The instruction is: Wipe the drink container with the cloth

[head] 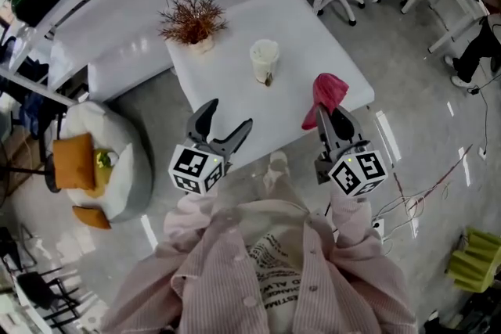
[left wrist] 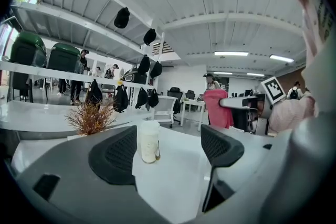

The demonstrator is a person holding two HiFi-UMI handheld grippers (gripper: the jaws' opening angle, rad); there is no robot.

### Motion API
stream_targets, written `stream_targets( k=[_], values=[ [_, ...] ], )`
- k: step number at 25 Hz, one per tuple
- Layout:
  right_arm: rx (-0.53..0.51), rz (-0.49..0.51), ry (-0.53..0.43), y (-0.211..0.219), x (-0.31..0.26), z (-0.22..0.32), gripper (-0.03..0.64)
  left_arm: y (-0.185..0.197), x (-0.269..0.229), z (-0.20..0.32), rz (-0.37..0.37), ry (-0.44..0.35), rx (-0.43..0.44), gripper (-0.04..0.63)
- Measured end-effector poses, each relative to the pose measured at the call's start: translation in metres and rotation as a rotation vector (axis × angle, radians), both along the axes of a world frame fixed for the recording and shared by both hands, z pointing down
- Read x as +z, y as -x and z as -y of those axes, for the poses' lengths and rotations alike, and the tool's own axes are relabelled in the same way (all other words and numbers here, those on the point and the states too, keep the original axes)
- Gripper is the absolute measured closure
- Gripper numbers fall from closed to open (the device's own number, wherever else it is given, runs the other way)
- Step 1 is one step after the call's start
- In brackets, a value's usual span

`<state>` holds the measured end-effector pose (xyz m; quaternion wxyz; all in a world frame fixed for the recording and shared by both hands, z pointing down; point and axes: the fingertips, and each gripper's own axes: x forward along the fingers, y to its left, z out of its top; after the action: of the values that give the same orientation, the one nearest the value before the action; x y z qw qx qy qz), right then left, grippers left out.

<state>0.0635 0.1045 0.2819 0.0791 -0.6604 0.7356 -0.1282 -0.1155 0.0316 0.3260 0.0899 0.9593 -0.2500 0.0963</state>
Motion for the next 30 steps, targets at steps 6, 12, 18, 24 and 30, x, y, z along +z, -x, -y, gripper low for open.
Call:
stream_targets(
  k=[6,12,18,24,30],
  values=[
    [-0.051,0.002,0.029,-0.027,0.007,0.054,0.577,-0.034,0.009,0.041,0.019,0.026,-0.018,0.241],
    [-0.103,0.0,0.046,-0.043,0.012,0.101,0.577,-0.055,0.018,0.078,0.04,0.04,-0.05,0.239],
    [-0.155,-0.011,0.067,-0.058,0.021,0.142,0.577,-0.076,0.037,0.107,0.074,0.068,-0.067,0.239],
    [-0.203,-0.008,0.088,-0.068,0.033,0.172,0.577,-0.093,0.057,0.127,0.104,0.095,-0.087,0.239],
    [-0.263,-0.026,0.099,-0.07,0.041,0.198,0.577,-0.108,0.073,0.142,0.121,0.123,-0.081,0.238]
  ],
)
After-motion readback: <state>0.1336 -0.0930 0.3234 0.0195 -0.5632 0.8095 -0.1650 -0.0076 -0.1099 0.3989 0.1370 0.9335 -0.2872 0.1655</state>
